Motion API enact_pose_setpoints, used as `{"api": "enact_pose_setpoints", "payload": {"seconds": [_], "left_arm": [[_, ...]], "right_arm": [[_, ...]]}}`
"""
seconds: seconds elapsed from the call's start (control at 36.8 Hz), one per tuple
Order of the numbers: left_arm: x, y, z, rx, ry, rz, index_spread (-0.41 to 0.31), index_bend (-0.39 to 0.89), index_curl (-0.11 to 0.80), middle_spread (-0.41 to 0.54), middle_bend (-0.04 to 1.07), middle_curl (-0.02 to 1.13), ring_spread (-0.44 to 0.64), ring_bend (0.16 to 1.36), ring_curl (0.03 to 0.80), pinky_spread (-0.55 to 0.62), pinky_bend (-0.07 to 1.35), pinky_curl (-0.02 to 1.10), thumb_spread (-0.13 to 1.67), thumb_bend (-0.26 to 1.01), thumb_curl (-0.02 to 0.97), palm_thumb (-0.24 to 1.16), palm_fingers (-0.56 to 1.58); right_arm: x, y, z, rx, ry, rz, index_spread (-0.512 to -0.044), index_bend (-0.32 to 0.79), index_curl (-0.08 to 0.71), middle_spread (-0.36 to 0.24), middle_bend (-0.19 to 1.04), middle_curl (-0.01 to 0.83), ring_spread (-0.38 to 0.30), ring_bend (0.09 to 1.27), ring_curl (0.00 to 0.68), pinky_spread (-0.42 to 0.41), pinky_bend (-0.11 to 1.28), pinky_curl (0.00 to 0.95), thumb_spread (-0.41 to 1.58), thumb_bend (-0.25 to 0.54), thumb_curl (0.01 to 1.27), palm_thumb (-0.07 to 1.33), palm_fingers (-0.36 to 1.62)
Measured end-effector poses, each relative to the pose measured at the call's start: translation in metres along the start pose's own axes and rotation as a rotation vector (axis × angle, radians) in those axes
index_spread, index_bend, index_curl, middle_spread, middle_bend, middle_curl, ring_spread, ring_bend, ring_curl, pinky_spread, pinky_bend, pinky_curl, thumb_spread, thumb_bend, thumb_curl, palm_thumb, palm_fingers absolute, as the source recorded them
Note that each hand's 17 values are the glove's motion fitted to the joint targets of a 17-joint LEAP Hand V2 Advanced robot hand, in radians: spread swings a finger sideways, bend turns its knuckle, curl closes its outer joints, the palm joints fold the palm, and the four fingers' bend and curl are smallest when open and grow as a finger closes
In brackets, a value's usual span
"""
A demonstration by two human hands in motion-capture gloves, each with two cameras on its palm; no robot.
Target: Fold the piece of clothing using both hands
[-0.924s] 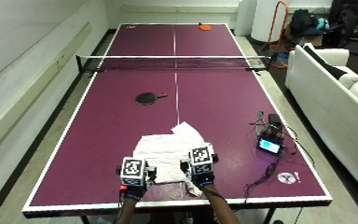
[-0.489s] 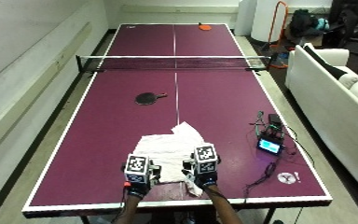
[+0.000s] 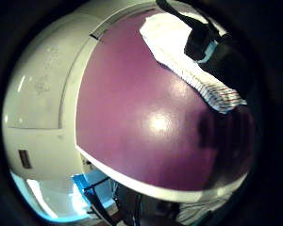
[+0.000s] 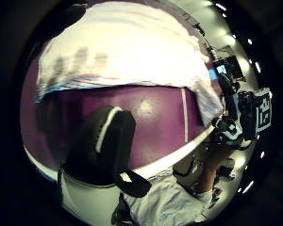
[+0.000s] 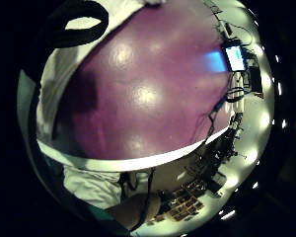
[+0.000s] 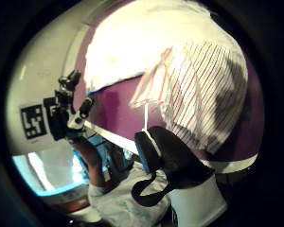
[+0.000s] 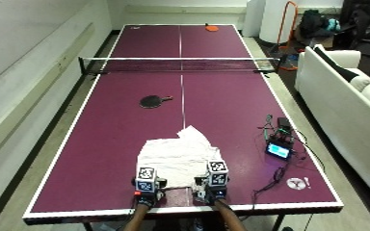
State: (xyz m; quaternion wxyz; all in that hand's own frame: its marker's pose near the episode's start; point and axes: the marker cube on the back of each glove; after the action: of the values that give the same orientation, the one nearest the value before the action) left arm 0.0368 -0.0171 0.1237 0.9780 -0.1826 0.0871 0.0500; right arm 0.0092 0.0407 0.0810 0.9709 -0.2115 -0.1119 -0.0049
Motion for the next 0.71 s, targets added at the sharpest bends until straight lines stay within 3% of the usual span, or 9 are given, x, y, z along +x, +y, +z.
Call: {"api": "enact_pose_setpoints", "payload": {"seconds": [0.11,0.19,0.3,0.33,0.35,0.38,0.46,0.6,0.71], "left_arm": [[-0.026,-0.033,0.030,0.119,-0.066,-0.067,-0.114,0.12,0.236,-0.062,0.16,0.30,0.03,0.60,0.313,0.22,0.38,0.32,1.12,-0.02,0.199,0.22,0.51],[-0.045,-0.069,0.058,0.241,-0.098,-0.079,-0.124,0.18,0.262,-0.064,0.16,0.30,0.02,0.58,0.307,0.21,0.37,0.32,1.15,-0.02,0.201,0.21,0.55],[-0.050,-0.070,0.053,0.354,-0.170,-0.099,-0.181,0.33,0.326,-0.128,0.19,0.31,-0.06,0.55,0.295,0.15,0.27,0.30,1.22,0.05,0.225,0.33,0.76],[-0.051,-0.066,0.050,0.366,-0.190,-0.102,-0.163,0.26,0.312,-0.102,0.15,0.30,-0.03,0.53,0.287,0.18,0.28,0.30,1.21,0.01,0.212,0.27,0.65],[-0.051,-0.061,0.046,0.378,-0.207,-0.101,-0.207,0.36,0.352,-0.155,0.21,0.33,-0.11,0.57,0.317,0.11,0.25,0.31,1.24,0.07,0.239,0.39,0.85],[-0.051,-0.056,0.042,0.389,-0.221,-0.096,-0.212,0.35,0.347,-0.165,0.19,0.32,-0.12,0.55,0.296,0.11,0.22,0.29,1.24,0.07,0.241,0.40,0.85],[-0.045,-0.030,0.020,0.407,-0.229,-0.056,-0.252,0.35,0.365,-0.209,0.21,0.34,-0.20,0.57,0.311,0.04,0.18,0.29,1.25,0.11,0.266,0.49,1.00],[-0.033,0.003,-0.036,0.424,-0.173,0.026,-0.292,0.20,0.354,-0.299,0.33,0.40,-0.31,0.65,0.359,-0.13,0.24,0.33,1.22,0.13,0.286,0.59,1.25],[-0.036,-0.011,-0.086,0.476,-0.193,0.033,-0.312,0.16,0.360,-0.337,0.36,0.43,-0.35,0.67,0.383,-0.22,0.27,0.36,1.20,0.12,0.288,0.62,1.29]], "right_arm": [[-0.002,0.001,0.009,-0.081,0.039,0.019,-0.283,0.14,0.243,-0.014,0.21,0.294,-0.050,0.38,0.249,0.106,0.35,0.287,1.10,0.063,0.20,0.41,0.34],[0.007,-0.023,0.018,0.040,0.094,0.052,-0.285,0.13,0.247,-0.023,0.22,0.304,-0.078,0.40,0.257,0.097,0.35,0.294,1.09,0.060,0.22,0.45,0.36],[0.014,-0.054,0.034,0.212,0.124,0.003,-0.324,0.24,0.286,-0.113,0.22,0.314,-0.161,0.41,0.253,0.043,0.33,0.281,1.14,0.136,0.25,0.61,0.64],[0.016,-0.058,0.036,0.247,0.144,-0.012,-0.315,0.14,0.255,-0.089,0.20,0.309,-0.145,0.41,0.251,0.057,0.32,0.278,1.10,0.068,0.23,0.52,0.48],[0.020,-0.064,0.039,0.284,0.166,-0.029,-0.329,0.26,0.314,-0.149,0.23,0.328,-0.201,0.45,0.285,0.004,0.36,0.312,1.15,0.173,0.27,0.69,0.79],[0.024,-0.070,0.042,0.319,0.185,-0.046,-0.331,0.24,0.290,-0.148,0.21,0.315,-0.205,0.42,0.257,0.010,0.33,0.279,1.16,0.163,0.27,0.69,0.74],[0.032,-0.066,0.034,0.338,0.180,-0.098,-0.341,0.20,0.295,-0.213,0.23,0.332,-0.277,0.48,0.280,-0.103,0.39,0.303,1.17,0.240,0.30,0.84,1.09],[0.040,-0.046,-0.021,0.260,0.075,-0.170,-0.340,0.12,0.312,-0.255,0.33,0.384,-0.303,0.60,0.355,-0.193,0.39,0.340,1.16,0.259,0.31,0.92,1.28],[0.030,-0.052,-0.079,0.227,0.047,-0.156,-0.336,0.12,0.313,-0.268,0.37,0.411,-0.301,0.66,0.392,-0.236,0.41,0.356,1.15,0.251,0.31,0.95,1.31]]}}
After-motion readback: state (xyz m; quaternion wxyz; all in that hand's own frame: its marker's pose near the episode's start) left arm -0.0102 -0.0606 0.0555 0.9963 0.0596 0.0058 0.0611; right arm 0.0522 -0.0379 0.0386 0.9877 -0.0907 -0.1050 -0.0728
